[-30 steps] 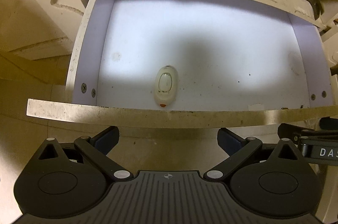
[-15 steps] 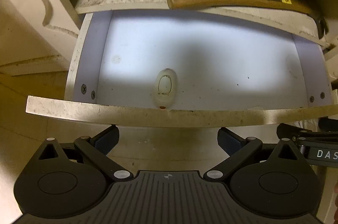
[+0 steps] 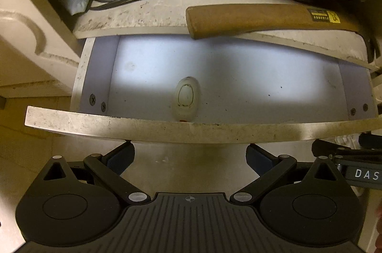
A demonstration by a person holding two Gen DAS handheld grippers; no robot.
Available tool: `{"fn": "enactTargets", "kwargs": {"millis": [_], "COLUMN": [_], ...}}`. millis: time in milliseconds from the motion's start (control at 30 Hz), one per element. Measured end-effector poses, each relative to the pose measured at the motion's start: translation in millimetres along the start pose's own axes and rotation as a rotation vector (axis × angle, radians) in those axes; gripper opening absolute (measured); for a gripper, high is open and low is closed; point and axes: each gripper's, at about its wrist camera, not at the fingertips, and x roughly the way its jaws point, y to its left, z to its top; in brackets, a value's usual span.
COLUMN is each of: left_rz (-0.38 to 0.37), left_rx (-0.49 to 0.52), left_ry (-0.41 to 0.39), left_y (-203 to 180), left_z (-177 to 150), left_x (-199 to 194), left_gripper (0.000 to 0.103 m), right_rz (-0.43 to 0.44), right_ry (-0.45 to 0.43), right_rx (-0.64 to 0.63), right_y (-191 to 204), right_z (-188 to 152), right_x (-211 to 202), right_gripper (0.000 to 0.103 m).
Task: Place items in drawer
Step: 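Push the white drawer front inward with both grippers to close it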
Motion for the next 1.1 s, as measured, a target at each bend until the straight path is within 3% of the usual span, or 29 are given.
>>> {"fn": "enactTargets", "kwargs": {"millis": [467, 1100], "left_rz": [-0.007, 0.001], "left_rx": [-0.007, -0.003], "left_ry": [-0.035, -0.079], "left_y": [-6.7, -16.1], "left_z": [28.8, 69.5], "left_x": [1.7, 4.4], "left_gripper": [0.103, 0.103], "right_rz": [-0.022, -0.022], "right_ry": [-0.056, -0.113], "right_rx": [-0.013, -0.008], "right_y": [2.6, 1.2], "right_z": [6.4, -14.8], "right_x": [-2.4, 5.4], "right_gripper": [0.103, 0.103]}}
